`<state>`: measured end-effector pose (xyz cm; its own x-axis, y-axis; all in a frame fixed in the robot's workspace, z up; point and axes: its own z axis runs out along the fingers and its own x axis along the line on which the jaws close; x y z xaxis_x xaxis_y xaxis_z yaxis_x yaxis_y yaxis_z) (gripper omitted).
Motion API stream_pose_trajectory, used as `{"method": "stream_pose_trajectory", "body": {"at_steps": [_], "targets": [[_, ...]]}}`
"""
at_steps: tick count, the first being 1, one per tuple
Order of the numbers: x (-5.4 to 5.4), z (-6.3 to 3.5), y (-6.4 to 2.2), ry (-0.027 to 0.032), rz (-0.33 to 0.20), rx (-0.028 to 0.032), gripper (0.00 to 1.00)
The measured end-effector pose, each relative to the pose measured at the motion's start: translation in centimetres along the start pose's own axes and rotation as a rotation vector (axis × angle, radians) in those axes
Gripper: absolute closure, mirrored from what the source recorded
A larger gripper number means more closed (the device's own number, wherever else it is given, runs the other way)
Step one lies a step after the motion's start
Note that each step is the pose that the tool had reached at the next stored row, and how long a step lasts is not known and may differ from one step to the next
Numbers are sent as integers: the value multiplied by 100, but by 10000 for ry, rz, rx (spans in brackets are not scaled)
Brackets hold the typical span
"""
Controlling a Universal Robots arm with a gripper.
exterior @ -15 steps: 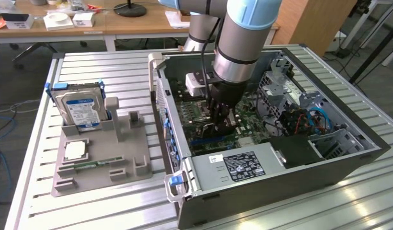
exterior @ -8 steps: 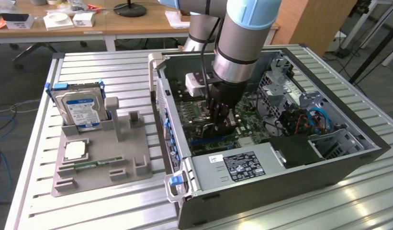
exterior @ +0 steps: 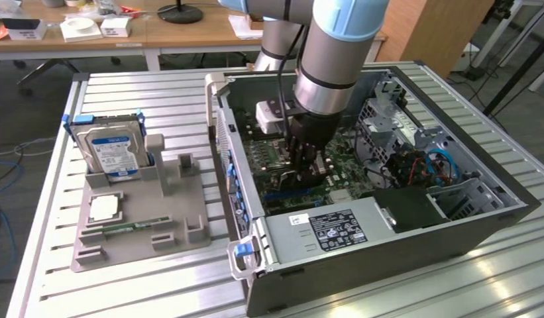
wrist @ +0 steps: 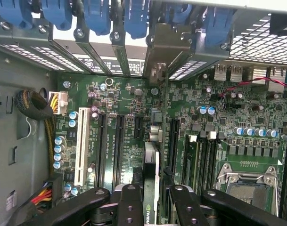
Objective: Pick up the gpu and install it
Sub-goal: 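Insert the gpu into the slot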
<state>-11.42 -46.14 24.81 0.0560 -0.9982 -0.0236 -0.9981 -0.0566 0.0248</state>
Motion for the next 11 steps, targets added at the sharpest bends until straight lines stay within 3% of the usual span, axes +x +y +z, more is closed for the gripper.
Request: {"method": "stream_pose_trajectory", "body": {"at_steps": [11], "targets": [[-1,11,8,-2,0,0,73]]}}
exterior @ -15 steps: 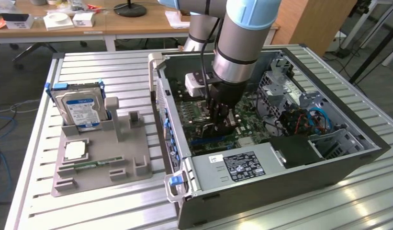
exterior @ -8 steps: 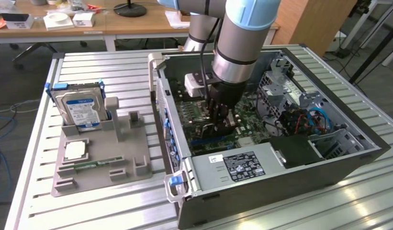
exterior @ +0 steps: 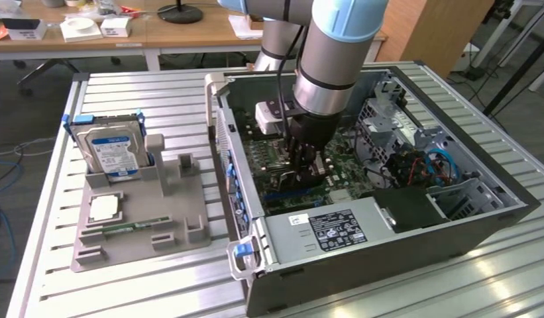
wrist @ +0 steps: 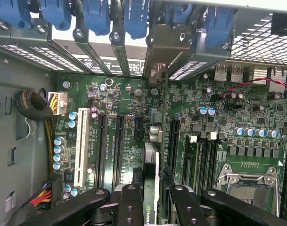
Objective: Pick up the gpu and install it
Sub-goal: 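Insert the gpu into the slot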
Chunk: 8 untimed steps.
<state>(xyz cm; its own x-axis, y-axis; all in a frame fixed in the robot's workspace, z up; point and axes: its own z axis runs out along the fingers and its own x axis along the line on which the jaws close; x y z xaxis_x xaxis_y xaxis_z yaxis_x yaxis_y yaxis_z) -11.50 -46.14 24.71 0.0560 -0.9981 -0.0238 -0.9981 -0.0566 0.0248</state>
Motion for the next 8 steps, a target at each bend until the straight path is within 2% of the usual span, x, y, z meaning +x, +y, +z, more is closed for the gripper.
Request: {"method": "stream_pose_trajectory", "body": {"at_steps": [8], "targets": [[0,0,0,0,0,0,73]]}}
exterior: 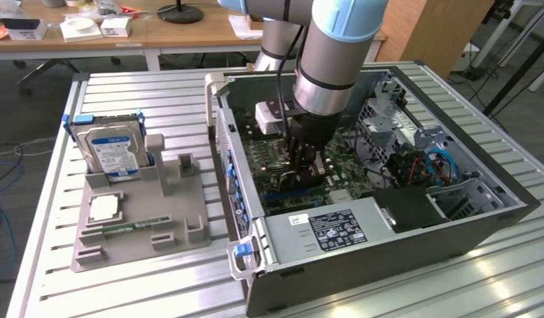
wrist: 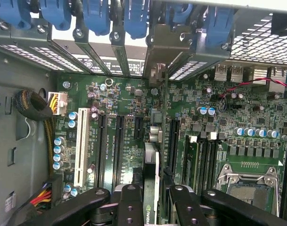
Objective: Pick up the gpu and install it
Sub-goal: 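Insert the gpu into the slot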
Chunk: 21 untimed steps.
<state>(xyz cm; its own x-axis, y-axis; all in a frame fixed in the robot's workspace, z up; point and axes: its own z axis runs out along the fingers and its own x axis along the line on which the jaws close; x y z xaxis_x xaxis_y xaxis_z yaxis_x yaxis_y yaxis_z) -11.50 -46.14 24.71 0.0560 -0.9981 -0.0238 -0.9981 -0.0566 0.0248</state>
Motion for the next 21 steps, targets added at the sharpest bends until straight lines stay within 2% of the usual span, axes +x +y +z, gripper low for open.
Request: {"method": "stream_pose_trajectory", "body": {"at_steps": [14,15,16,17,18,21], "targets": [[-1,0,5,-3,7,-12,73],[0,0,4,1,6,-1,73],[0,1,3,-1,5,1,67],[0,0,1,0,2,0,67],[0,0,0,0,1,0,60],[0,0,0,0,1,0,60]]}}
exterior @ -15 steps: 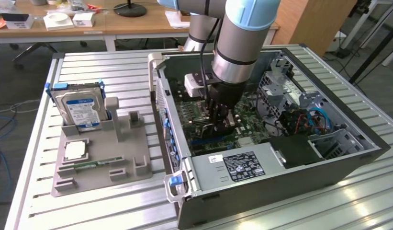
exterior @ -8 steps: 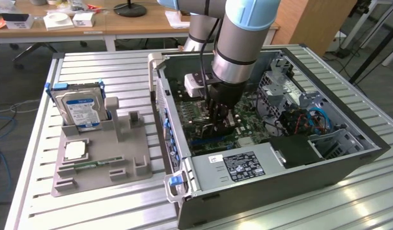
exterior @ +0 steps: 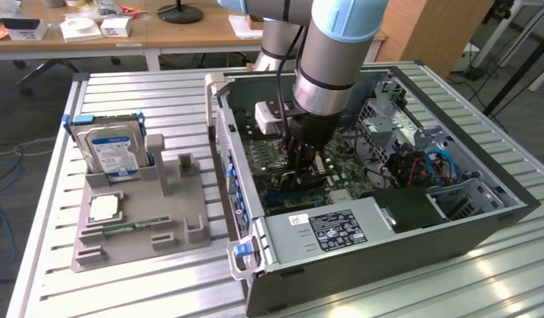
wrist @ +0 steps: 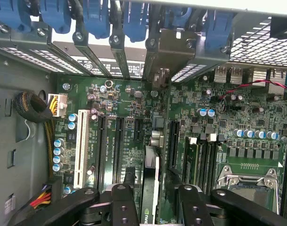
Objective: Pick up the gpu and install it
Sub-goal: 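Insert the gpu into the slot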
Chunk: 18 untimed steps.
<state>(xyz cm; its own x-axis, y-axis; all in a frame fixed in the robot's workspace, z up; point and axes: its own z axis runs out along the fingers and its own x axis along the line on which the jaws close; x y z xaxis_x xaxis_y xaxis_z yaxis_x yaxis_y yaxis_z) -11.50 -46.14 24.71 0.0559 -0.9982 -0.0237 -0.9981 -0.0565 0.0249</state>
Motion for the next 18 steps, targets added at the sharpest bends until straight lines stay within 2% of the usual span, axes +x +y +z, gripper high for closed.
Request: {"method": "stream_pose_trajectory", "body": {"at_steps": [15,18], "targets": [[0,0,0,0,0,0,59],[0,0,0,0,0,1,41]]}}
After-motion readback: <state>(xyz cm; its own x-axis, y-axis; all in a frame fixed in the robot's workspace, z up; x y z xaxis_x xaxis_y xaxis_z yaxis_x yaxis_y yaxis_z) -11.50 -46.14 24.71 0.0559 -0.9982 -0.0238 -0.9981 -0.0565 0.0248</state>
